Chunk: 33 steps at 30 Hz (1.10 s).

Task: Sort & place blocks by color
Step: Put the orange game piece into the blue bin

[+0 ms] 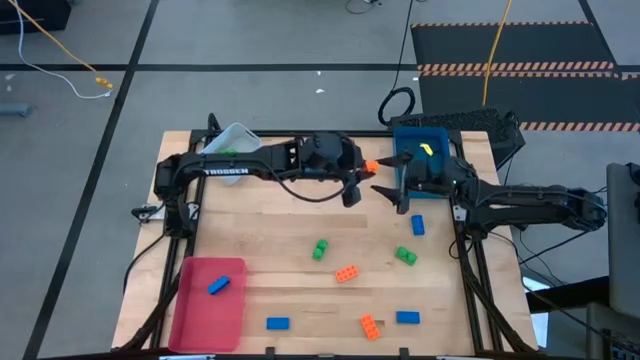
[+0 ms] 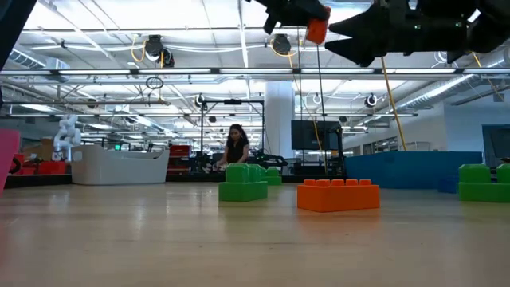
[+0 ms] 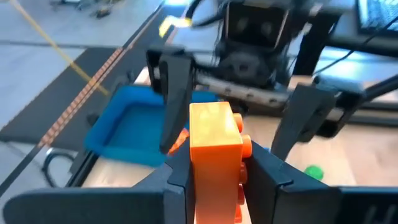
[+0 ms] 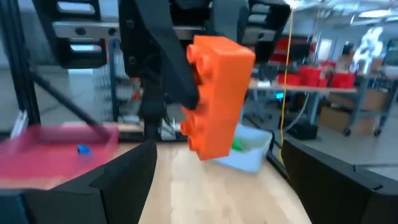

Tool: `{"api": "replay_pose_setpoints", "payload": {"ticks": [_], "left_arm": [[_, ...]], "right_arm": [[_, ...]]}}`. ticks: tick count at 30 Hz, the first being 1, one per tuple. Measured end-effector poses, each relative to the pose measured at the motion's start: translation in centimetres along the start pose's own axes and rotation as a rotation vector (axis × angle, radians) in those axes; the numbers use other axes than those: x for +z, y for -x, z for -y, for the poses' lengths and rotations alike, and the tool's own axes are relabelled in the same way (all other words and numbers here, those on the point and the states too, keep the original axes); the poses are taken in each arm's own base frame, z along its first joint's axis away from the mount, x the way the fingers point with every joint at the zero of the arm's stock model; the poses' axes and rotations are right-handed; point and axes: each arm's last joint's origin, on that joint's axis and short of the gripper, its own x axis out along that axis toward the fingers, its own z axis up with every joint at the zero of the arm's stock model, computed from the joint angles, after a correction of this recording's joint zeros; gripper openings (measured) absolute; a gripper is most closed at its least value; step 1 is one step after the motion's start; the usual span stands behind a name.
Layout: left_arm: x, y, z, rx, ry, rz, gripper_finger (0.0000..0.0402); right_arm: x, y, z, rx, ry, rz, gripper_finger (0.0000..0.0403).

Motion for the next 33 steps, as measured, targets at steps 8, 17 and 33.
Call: {"api": "replay_pose_setpoints", "payload": {"ticks": [8, 17, 33], "left_arm": [[0.3, -0.5, 0.1, -0.080, 0.011, 0.102, 0.0090], [0.3, -0.5, 0.1, -0.078, -0.001, 0.104, 0.0090], [-0.3, -1.7, 0.3, -0.116, -0.005, 0.114, 0.0108]], "right_arm": [[0.0, 0.2, 0.0, -0.006, -0.030, 0.055, 0.0338], [0.3, 0.3, -0.1, 0.024, -0.060, 0.084, 0.0311], [0.4, 0.3, -0.2, 0.064, -0.056, 0.096, 0.0129]]}}
